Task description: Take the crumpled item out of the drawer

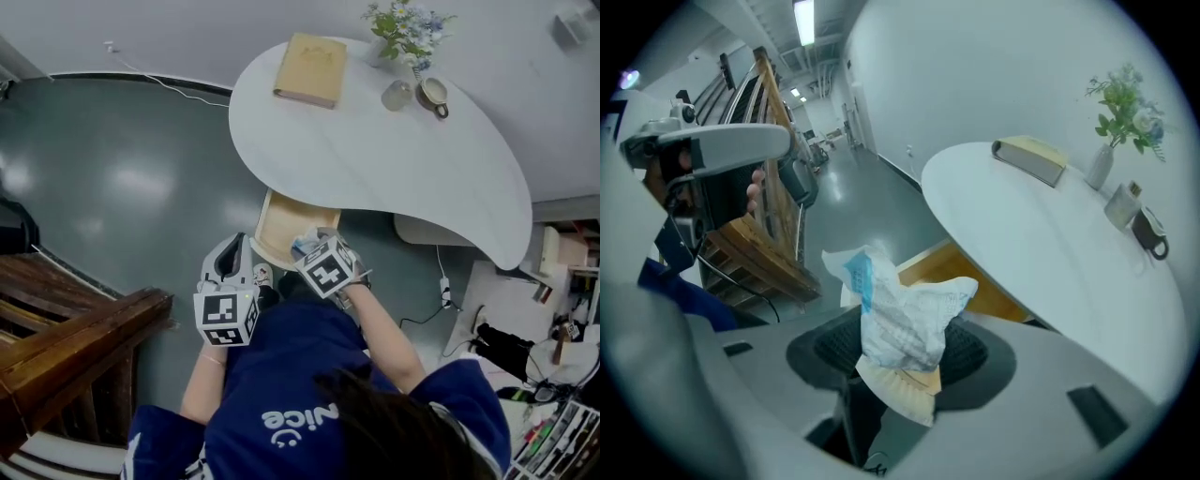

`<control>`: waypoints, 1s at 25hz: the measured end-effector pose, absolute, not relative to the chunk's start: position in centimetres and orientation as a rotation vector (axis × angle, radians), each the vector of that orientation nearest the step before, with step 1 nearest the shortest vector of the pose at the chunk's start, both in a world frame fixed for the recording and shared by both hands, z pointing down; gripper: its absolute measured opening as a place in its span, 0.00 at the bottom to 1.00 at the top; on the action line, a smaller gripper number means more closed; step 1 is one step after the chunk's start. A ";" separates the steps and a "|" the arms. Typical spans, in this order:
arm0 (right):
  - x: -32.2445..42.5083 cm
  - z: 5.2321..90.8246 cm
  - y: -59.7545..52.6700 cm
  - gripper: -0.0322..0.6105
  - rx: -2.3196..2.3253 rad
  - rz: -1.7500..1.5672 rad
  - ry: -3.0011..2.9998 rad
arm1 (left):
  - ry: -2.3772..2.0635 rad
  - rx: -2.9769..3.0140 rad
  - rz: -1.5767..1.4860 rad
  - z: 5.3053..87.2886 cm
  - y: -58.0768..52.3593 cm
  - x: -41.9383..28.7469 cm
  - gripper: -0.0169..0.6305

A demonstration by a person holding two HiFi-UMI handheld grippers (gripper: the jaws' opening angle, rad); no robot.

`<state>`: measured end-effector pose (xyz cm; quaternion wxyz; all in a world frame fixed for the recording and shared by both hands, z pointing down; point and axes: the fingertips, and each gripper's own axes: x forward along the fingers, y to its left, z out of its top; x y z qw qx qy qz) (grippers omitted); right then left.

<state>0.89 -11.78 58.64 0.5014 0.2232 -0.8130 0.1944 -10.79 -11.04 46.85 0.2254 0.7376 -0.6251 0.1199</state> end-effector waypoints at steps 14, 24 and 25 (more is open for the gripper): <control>2.7 52.3 -13.3 0.40 0.873 0.625 -2.185 | -1.659 2.179 0.310 44.0 -12.3 -8.7 0.03; 5.0 47.1 -14.0 0.40 1.070 0.629 -2.346 | -1.635 2.285 0.263 40.8 -13.0 -7.1 0.03; 5.1 46.6 -14.1 0.40 1.093 0.618 -2.361 | -1.637 2.293 0.256 40.4 -13.0 -7.1 0.03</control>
